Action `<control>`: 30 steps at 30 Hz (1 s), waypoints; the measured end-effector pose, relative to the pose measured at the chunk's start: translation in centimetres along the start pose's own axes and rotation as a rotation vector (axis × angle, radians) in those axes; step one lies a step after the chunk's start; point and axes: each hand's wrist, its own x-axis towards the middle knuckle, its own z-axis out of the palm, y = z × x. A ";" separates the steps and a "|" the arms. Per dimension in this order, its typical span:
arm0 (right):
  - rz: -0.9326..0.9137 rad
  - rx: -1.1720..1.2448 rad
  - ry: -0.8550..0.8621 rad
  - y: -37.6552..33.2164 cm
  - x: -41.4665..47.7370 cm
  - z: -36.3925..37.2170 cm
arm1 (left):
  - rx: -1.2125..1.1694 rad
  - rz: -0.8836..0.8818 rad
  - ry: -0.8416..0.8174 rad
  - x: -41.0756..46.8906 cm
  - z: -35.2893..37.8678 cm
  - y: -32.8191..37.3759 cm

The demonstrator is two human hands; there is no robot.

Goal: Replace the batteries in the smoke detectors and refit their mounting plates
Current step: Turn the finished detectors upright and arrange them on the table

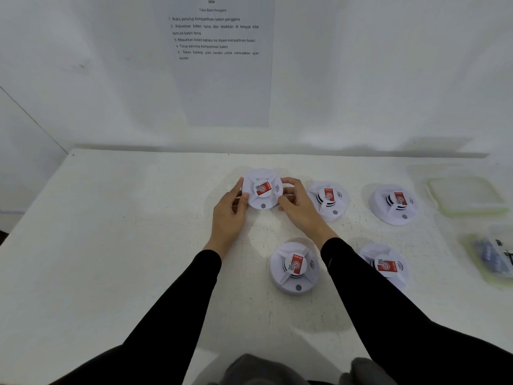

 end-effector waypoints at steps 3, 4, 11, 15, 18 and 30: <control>-0.012 0.000 0.002 0.0 -0.2 0.0 | 0.013 0.016 0.019 0.0 -0.1 0.1; -0.016 -0.002 0.003 -0.1 -0.3 0.0 | 0.004 0.019 0.024 0.0 -0.1 0.1; -0.025 -0.012 -0.004 0.2 -0.5 0.1 | 0.012 0.051 0.048 -0.2 -0.1 0.4; -0.017 -0.072 0.036 0.5 -0.1 0.1 | 0.022 0.050 0.052 -0.3 0.0 0.4; 0.008 -0.104 0.050 0.4 -0.2 0.3 | 0.054 0.040 0.067 -0.4 0.0 0.3; 0.087 -0.214 -0.019 -1.5 -1.2 0.1 | 0.111 -0.127 -0.003 -0.5 -0.8 1.6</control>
